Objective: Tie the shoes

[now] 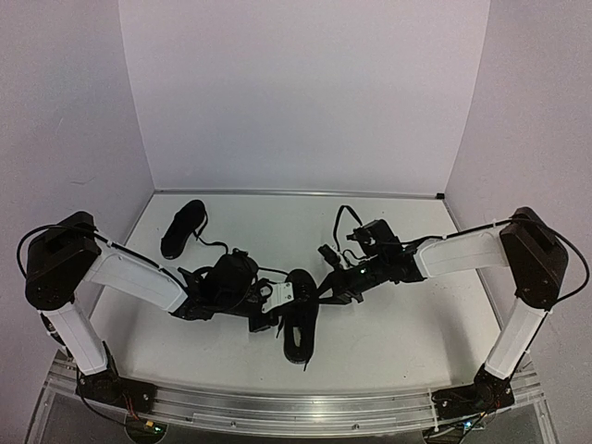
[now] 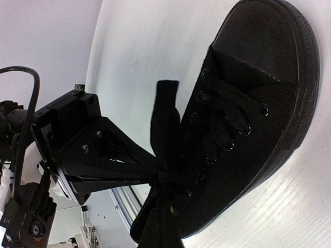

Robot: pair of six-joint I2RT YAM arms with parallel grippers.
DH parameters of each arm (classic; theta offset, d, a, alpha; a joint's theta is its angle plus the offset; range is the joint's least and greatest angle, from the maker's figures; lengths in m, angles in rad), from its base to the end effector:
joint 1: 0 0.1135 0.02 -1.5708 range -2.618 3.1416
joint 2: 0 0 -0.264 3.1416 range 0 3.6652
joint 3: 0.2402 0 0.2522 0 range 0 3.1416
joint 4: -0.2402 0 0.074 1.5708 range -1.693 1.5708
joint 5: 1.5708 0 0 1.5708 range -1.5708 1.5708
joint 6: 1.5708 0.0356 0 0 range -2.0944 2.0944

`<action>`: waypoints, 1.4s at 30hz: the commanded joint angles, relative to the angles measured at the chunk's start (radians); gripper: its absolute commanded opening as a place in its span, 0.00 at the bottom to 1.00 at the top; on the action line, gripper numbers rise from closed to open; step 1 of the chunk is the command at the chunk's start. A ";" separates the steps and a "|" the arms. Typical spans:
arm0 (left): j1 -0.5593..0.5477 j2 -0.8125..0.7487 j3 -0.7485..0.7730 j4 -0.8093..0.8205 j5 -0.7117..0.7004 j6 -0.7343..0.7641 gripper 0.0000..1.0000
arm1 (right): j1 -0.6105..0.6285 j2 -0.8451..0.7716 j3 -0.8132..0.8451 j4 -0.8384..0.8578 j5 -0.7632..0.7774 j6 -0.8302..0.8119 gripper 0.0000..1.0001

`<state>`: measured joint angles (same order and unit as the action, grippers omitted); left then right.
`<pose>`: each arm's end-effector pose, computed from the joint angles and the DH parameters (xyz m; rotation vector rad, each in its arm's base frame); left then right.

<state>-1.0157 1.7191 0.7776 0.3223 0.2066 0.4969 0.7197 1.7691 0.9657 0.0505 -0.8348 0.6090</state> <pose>0.1732 -0.2931 0.1487 1.6093 1.5330 -0.5157 0.2508 0.2550 0.1707 -0.6288 2.5128 1.5678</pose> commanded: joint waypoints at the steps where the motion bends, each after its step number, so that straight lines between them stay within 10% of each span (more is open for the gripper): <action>1: -0.006 -0.030 0.032 -0.047 0.008 -0.003 0.03 | -0.003 -0.023 -0.008 0.000 -0.011 -0.018 0.00; 16: 0.128 -0.195 0.001 -0.021 0.105 -0.237 0.45 | 0.024 -0.012 0.008 0.000 -0.027 -0.029 0.00; 42: 0.200 0.075 0.227 0.052 0.373 -0.685 0.62 | 0.085 -0.041 0.017 -0.004 -0.012 -0.063 0.00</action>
<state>-0.8173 1.7633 0.9431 0.3367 0.5229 -0.1569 0.7976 1.7611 0.9630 0.0443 -0.8497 0.5673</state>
